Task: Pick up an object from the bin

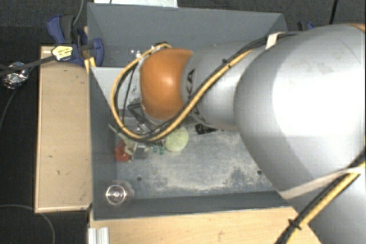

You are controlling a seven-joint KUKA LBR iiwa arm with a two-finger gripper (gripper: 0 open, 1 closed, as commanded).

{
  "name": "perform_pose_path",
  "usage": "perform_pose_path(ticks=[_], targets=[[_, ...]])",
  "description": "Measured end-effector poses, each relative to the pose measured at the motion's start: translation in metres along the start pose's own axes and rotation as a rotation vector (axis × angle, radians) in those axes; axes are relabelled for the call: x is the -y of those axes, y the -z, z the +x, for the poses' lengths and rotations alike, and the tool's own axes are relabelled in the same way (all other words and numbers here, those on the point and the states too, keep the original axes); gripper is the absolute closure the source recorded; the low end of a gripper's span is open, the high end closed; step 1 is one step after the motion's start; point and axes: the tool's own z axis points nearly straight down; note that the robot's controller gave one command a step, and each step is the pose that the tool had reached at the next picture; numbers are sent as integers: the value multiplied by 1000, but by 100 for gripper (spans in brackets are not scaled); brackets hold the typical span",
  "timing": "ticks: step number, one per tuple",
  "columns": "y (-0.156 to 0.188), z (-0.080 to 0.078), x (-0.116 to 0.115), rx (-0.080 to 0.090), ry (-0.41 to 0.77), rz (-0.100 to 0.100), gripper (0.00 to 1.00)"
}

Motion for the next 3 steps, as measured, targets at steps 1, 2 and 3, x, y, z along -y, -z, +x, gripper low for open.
perform_pose_path(ticks=[1,2,3], targets=[[0,-3,1,1,21,1,100],[0,-4,5,5,40,-2,100],[0,-9,8,4,49,-2,100]])
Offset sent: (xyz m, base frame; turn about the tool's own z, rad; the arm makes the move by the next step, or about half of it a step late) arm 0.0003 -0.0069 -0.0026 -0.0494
